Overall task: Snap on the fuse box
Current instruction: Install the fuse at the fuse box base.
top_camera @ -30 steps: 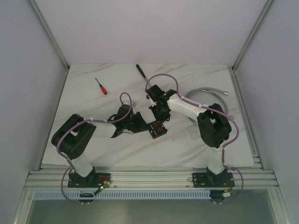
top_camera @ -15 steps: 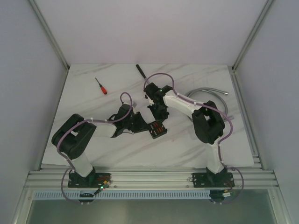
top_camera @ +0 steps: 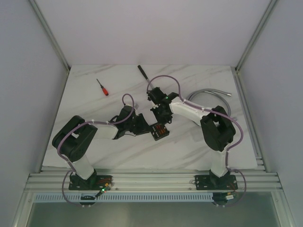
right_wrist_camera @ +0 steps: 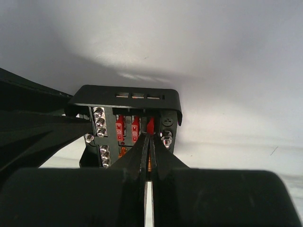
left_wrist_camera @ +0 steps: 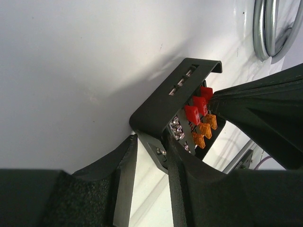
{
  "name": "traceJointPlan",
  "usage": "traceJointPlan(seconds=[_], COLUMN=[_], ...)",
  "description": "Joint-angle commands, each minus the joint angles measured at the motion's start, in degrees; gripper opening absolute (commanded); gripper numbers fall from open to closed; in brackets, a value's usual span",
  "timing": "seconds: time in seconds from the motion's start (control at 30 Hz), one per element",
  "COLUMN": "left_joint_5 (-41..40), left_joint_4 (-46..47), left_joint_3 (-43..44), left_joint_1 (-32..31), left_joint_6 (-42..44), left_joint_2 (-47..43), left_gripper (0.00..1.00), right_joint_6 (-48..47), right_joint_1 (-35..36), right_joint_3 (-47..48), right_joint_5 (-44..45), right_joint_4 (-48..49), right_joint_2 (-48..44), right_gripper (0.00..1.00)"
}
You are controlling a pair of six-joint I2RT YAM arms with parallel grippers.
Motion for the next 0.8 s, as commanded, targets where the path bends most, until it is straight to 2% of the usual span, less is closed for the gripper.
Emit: traceJointPlan(seconds=[0.0,0.2,0.5,0.63,0.77], left_joint_5=[-1.0,-1.1,-1.47,-2.44,-4.4], left_joint_4=[-1.46,-1.92,-2.69,-3.56,-5.22], left_joint_3=[0.75,0.77,0.99,0.99,0.78], left_joint_1=[-0.74,-0.74,-0.74,-0.74,-0.74], left_joint_6=[1.17,1.42,1.77,2.28,2.98], left_joint_2=[-1.58,-2.46,-4.12,-5.85,-7.79], left_gripper=[0.41,0.43,0.48,0.53,0.63], right_joint_6=[-0.08,-0.09,0.21,0.55,1.14], right_joint_1=[0.58,0.51,-0.2,-0.83,-1.26], right_joint_3=[-5.56,-5.3,-5.99,-7.57,-9.33], right_joint_5=[-0.29,-1.19,-0.97,-0.25,0.38], right_joint_4=[5.62,4.77,4.83,4.93,6.39], right_joint_2=[-0.13,-4.48,-8.76,-11.81,-13.05], right_gripper=[0.03,0.11,0.17,0.21,0.23])
